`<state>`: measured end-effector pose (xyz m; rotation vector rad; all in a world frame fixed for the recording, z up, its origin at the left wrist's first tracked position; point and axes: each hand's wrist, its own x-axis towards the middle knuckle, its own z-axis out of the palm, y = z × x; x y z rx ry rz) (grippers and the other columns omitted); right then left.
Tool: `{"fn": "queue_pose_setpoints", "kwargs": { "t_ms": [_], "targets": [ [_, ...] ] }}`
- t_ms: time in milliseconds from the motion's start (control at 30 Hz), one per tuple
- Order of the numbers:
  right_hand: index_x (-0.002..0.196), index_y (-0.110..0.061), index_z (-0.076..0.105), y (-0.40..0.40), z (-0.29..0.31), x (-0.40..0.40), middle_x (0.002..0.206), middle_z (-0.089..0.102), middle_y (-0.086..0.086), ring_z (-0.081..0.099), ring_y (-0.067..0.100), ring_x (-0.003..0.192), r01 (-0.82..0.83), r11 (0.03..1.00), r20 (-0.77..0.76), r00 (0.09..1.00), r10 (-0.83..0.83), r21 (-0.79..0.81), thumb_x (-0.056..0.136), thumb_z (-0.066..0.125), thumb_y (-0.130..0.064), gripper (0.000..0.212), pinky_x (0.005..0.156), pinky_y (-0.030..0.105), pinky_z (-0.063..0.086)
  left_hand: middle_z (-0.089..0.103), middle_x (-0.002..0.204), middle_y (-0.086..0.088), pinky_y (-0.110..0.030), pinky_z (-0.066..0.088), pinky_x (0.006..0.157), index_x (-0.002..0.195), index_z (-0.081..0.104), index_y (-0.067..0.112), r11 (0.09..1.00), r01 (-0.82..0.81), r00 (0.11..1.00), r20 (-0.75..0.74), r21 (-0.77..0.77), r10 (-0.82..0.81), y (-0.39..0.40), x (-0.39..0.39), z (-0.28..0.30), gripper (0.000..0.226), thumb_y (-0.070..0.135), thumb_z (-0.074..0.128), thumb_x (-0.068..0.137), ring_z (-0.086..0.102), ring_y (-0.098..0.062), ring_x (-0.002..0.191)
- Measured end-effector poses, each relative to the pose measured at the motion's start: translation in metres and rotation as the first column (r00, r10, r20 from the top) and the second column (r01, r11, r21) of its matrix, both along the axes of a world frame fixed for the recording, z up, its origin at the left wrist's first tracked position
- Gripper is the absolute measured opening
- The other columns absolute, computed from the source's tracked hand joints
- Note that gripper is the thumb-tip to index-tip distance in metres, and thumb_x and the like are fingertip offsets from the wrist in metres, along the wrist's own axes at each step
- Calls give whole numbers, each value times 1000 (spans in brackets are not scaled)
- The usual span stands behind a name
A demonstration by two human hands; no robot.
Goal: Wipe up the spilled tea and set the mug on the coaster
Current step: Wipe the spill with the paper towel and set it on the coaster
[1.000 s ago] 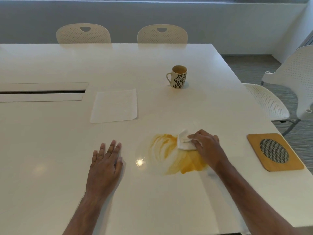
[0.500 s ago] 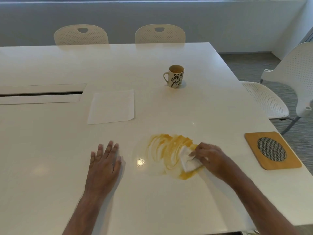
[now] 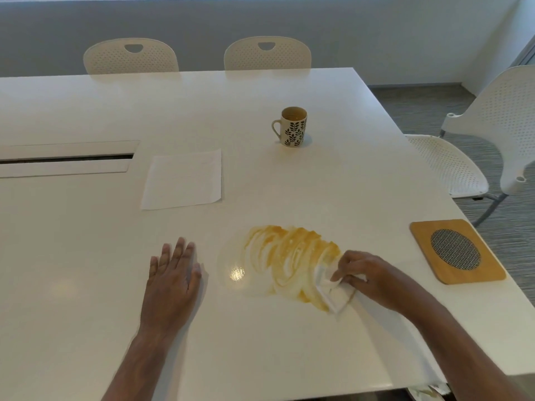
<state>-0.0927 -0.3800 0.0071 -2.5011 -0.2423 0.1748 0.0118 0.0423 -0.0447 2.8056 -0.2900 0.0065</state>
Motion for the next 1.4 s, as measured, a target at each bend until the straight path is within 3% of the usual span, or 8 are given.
{"fn": "queue_pose_setpoints", "kwargs": {
  "t_ms": [233, 533, 667, 800, 967, 1067, 1233, 1400],
  "targets": [
    [110, -19, 77, -15, -4, 43, 104, 68, -2, 71, 23, 96, 429, 902, 211, 887, -410, -51, 92, 70, -8, 22, 85, 40, 56, 23, 173, 4, -47, 10, 132, 164, 35, 25, 1000, -4, 1000, 9, 1, 4, 2, 2, -6, 69, 52, 19, 102, 16, -23, 162],
    [106, -22, 67, 34, -5, 72, 103, 64, -2, 68, 27, 88, 511, 859, 387, 790, -476, 14, 90, 69, -11, 20, 74, 37, 53, 23, 173, 5, -46, 10, 132, 164, 35, 26, 1000, -8, 1000, 16, -3, 8, 3, 3, -10, 65, 48, 24, 104, 17, -23, 162],
    [105, -16, 70, 47, -5, 67, 102, 64, 1, 66, 30, 85, 433, 895, 425, 835, -351, -111, 86, 73, -7, 21, 71, 40, 56, 24, 173, 5, -46, 11, 132, 163, 36, 26, 1000, -13, 1000, 16, -15, 13, 2, 2, -9, 64, 48, 25, 104, 18, -23, 162],
    [97, -18, 77, 72, -13, 52, 97, 68, 1, 66, 24, 78, 178, 939, 482, 876, -15, -294, 78, 82, -2, 25, 73, 37, 60, 24, 173, 5, -46, 11, 132, 163, 37, 26, 1000, -13, 1000, 18, -18, 13, 2, 2, -8, 65, 48, 25, 103, 18, -22, 162],
    [112, -25, 77, 71, -14, 29, 108, 64, -6, 61, 17, 88, -156, 979, 302, 935, 188, -128, 94, 72, -14, 21, 73, 33, 54, 24, 173, 6, -46, 11, 132, 163, 36, 27, 999, -13, 1000, 15, -30, 14, 2, 2, -7, 67, 51, 21, 103, 17, -22, 162],
    [113, -24, 78, 54, -7, 35, 105, 63, -7, 62, 16, 88, -96, 992, 280, 953, 114, -77, 91, 75, -10, 26, 78, 30, 53, 24, 173, 5, -47, 10, 132, 164, 35, 26, 1000, -9, 1000, 13, -28, 10, 1, 2, -6, 69, 52, 19, 102, 16, -23, 162],
    [115, -23, 77, 69, 5, 65, 105, 63, -4, 67, 23, 92, 269, 962, 334, 912, -239, -46, 88, 74, -10, 29, 82, 34, 54, 23, 174, 5, -46, 9, 132, 164, 34, 26, 999, -12, 1000, 1, -34, 12, 0, 1, -3, 66, 49, 23, 103, 15, -22, 162],
    [120, -15, 76, 121, 5, 79, 108, 63, 5, 67, 26, 96, 21, 1000, 224, 974, -24, 15, 95, 69, -11, 26, 87, 39, 53, 22, 174, 4, -46, 9, 132, 164, 33, 26, 999, -12, 1000, -18, -31, 11, -1, 0, 1, 66, 47, 23, 103, 13, -22, 163]
  ]
}}
